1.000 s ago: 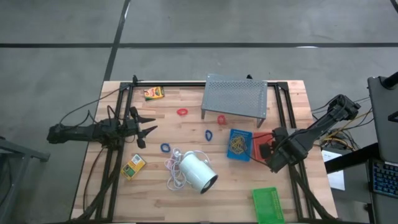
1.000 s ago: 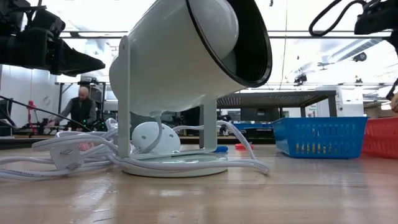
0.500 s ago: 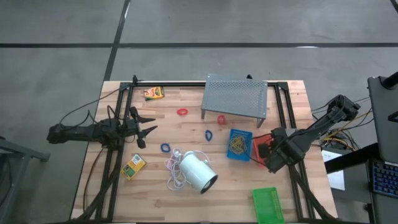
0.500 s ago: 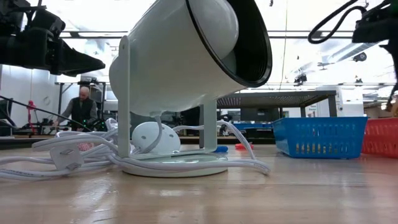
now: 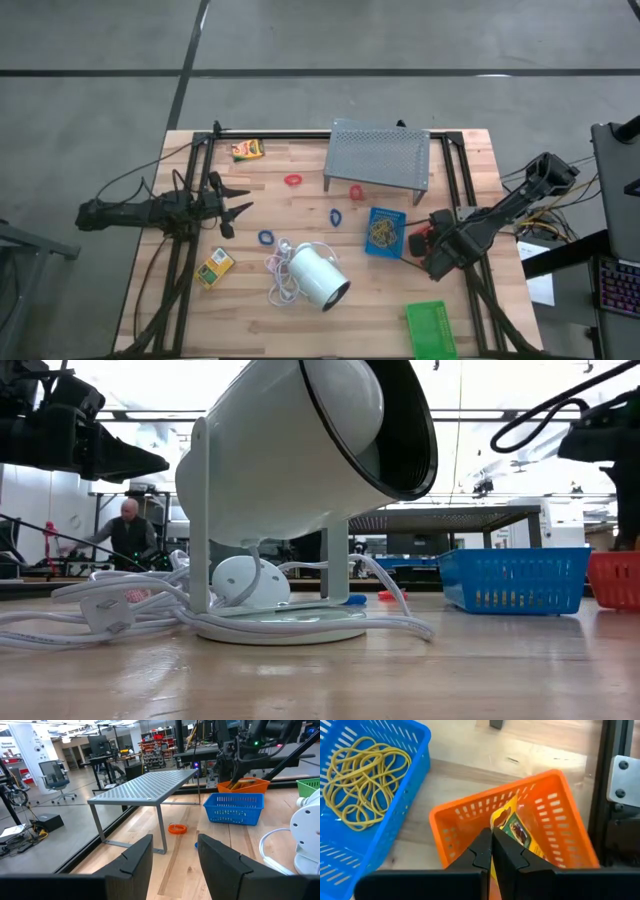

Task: Pick & Place Office Desk Supplies
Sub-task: Put the yellow box of crayons into the orange bin

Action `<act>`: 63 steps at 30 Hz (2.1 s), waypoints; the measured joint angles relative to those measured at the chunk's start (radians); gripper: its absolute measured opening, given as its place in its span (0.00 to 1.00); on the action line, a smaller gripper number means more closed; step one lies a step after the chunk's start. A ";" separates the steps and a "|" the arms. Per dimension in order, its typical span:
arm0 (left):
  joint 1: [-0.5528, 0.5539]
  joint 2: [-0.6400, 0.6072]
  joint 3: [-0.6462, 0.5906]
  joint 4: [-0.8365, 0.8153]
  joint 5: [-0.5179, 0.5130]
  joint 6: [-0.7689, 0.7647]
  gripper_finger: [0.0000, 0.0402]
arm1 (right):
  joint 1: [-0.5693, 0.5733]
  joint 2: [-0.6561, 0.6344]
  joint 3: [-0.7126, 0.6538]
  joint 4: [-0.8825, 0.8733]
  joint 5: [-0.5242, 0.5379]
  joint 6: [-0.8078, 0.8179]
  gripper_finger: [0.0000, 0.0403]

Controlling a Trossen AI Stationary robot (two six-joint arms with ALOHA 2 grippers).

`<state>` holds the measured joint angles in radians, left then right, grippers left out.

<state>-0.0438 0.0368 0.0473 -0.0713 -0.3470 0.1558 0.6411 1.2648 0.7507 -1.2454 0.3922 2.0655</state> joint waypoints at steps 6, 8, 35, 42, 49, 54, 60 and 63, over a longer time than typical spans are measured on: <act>0.000 0.000 0.000 0.000 0.000 0.000 0.40 | -0.001 0.000 -0.011 0.007 0.024 0.001 0.02; 0.000 0.000 0.000 0.000 0.000 0.000 0.40 | -0.001 0.000 -0.018 0.014 0.039 0.003 0.02; 0.000 0.000 0.000 0.000 0.000 0.000 0.40 | -0.001 -0.001 -0.060 0.104 0.083 0.002 0.06; 0.000 0.000 0.000 0.000 0.000 0.000 0.40 | -0.001 -0.001 -0.060 0.104 0.083 -0.004 0.20; 0.000 0.000 0.000 0.000 0.000 0.000 0.40 | -0.001 -0.001 -0.060 0.102 0.083 -0.004 0.24; 0.000 0.000 0.000 0.000 0.000 0.000 0.40 | 0.000 -0.001 -0.056 0.087 0.083 -0.008 0.23; 0.000 0.000 0.000 0.000 0.000 0.000 0.40 | 0.000 -0.001 -0.002 0.009 0.105 -0.021 0.24; 0.000 0.000 0.000 0.000 0.000 0.000 0.40 | 0.000 -0.001 0.054 -0.042 0.111 -0.079 0.24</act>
<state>-0.0437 0.0368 0.0474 -0.0711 -0.3470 0.1558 0.6411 1.2636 0.8047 -1.2873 0.5036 1.9861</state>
